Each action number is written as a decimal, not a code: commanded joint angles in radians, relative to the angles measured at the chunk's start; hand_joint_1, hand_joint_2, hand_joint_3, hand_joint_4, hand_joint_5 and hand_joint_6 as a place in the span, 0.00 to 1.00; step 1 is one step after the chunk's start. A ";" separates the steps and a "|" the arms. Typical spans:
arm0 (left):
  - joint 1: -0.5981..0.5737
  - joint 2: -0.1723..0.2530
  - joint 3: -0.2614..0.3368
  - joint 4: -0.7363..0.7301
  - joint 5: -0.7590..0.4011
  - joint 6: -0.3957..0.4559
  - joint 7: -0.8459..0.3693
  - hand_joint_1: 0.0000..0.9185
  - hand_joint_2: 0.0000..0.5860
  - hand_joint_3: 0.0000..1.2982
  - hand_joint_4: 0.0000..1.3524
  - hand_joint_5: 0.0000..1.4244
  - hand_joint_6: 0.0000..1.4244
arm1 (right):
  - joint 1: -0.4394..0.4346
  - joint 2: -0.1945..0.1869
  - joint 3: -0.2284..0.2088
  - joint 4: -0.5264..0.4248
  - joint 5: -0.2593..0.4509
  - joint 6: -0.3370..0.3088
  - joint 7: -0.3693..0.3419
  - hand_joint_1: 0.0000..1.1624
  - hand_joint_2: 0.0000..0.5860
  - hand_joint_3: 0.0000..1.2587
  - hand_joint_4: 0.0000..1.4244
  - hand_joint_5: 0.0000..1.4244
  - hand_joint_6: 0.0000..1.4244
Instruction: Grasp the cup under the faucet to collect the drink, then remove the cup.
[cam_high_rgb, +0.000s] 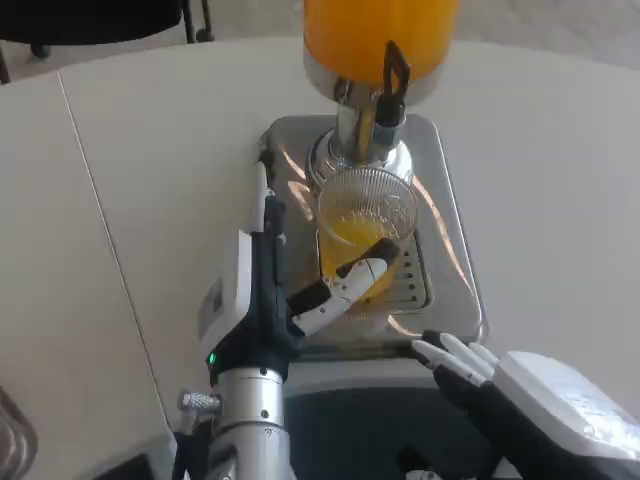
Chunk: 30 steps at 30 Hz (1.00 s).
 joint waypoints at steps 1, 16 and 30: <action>-0.012 -0.024 0.010 0.031 -0.021 0.009 0.023 0.54 0.12 0.00 0.00 0.13 0.23 | 0.002 -0.002 -0.012 0.014 0.022 0.012 0.008 0.50 0.84 0.08 0.00 0.00 0.00; 0.037 -0.070 -0.007 -0.027 -0.042 0.060 0.002 0.52 0.12 0.00 0.00 0.13 0.25 | 0.023 -0.015 -0.042 0.022 0.093 0.026 -0.025 0.51 0.85 0.08 0.00 0.00 0.00; 0.052 -0.045 -0.056 -0.061 -0.024 0.026 -0.012 0.45 0.08 0.00 0.00 0.12 0.26 | 0.044 -0.013 -0.059 0.018 0.118 0.043 -0.053 0.52 0.86 0.09 0.00 0.00 0.00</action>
